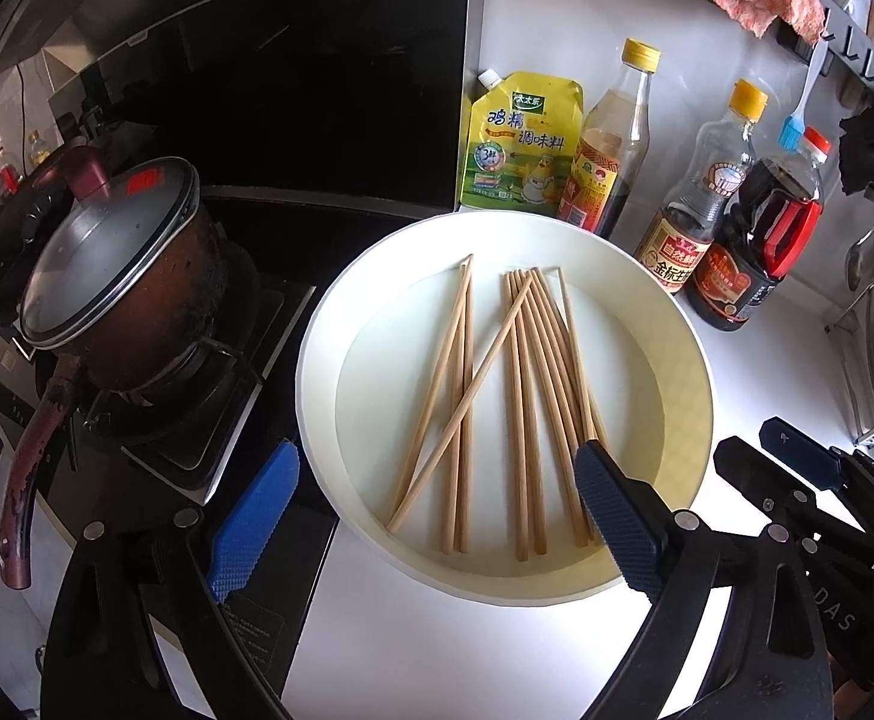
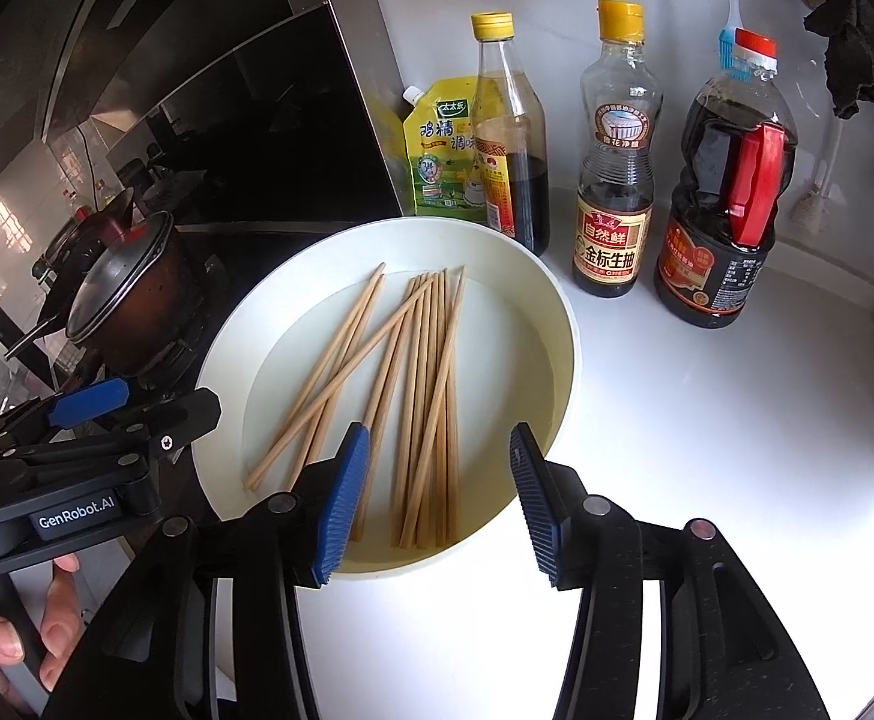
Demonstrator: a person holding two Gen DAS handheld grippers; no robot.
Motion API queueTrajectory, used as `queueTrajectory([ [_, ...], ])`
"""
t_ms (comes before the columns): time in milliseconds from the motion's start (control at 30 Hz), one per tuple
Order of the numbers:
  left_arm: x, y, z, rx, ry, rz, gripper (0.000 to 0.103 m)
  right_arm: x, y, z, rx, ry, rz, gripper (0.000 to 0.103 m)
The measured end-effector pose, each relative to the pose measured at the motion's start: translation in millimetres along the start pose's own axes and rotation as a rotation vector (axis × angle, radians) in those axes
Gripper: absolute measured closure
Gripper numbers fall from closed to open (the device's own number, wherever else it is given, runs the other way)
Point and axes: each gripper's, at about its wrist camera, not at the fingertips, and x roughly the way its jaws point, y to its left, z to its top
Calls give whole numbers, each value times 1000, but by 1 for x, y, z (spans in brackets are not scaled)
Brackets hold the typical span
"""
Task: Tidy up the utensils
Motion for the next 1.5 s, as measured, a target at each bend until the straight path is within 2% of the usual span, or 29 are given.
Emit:
queueTrajectory([
  [533,-8,-2,-6,-8,-10,15,7,-9,-1,-8,-1,-5,6,52],
  [1167,-2,6,-14,-30,38,41,7,-11,-2,-9,14,-9,2,47],
  [1500,-9,2,-12,-12,10,78,7,-10,-4,-9,19,-3,5,47],
])
